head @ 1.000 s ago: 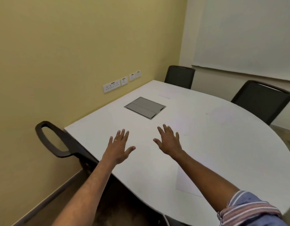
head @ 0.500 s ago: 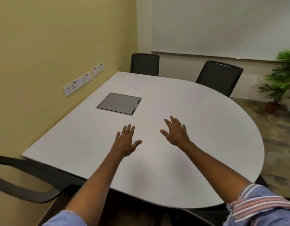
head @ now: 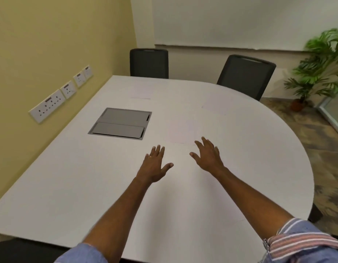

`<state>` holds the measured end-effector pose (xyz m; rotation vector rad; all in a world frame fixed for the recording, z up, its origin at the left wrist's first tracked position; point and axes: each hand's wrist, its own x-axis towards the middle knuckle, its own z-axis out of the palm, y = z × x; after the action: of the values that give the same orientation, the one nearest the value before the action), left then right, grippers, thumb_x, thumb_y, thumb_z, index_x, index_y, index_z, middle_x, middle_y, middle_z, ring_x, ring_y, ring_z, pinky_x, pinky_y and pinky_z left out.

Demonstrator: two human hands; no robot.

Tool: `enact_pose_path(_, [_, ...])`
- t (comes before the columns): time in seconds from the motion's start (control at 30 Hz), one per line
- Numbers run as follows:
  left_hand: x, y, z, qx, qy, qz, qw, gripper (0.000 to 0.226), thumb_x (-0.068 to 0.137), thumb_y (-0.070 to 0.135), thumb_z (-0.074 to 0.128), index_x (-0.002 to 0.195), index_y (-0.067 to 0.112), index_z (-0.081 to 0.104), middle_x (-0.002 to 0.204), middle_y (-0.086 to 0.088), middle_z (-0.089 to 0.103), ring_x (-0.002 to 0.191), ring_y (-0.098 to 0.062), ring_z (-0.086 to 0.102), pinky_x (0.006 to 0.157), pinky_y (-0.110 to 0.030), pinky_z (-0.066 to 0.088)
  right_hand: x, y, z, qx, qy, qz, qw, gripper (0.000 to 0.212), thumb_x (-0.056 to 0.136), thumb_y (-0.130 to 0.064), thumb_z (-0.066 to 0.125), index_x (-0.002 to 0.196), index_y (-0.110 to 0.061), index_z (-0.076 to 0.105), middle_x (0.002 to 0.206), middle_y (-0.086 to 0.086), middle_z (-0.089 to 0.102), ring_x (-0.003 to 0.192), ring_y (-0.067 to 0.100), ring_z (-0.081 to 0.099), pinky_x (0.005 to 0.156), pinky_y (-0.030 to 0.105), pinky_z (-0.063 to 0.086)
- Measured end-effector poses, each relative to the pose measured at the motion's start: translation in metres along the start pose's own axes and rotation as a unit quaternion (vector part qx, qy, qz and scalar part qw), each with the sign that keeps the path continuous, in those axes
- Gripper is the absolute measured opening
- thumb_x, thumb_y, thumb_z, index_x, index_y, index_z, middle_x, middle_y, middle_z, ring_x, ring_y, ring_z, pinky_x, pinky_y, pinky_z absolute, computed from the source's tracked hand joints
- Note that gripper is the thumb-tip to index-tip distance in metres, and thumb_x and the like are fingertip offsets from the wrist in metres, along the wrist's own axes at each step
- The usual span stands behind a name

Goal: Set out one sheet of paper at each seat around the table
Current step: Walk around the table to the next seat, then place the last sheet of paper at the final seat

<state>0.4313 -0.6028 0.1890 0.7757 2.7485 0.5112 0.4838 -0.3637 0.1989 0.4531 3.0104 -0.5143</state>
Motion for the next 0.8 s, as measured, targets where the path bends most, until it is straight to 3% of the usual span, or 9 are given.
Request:
enact_pose_path(0.3, [0.126, -0.032, 0.014, -0.001, -0.052, 0.004, 0.999, 0.080, 0.103, 0.052, 0.040, 0.160, 0.009, 0.005, 0.168, -0.011, -0.004, 0.156, -0.026, -0.006, 0.126, -0.043, 0.007, 0.118, 0.014, 0.027, -0.009, -0.021, 0.025, 0.999, 0.062, 0.103, -0.048, 0.042, 0.156, -0.019, 0.028, 0.167, 0.008, 0.012, 0.154, 0.027, 0.010, 0.123, 0.054, 0.011])
enact_pose_path(0.8, [0.271, -0.056, 0.057, -0.001, -0.110, 0.014, 0.994, 0.075, 0.105, 0.047, 0.038, 0.160, 0.010, 0.003, 0.168, -0.009, -0.006, 0.156, -0.026, -0.006, 0.126, -0.044, 0.010, 0.218, 0.058, 0.093, 0.047, -0.052, 0.073, 0.995, 0.066, 0.102, -0.044, 0.047, 0.158, -0.016, 0.024, 0.166, 0.012, 0.015, 0.154, 0.029, 0.013, 0.125, 0.043, 0.018])
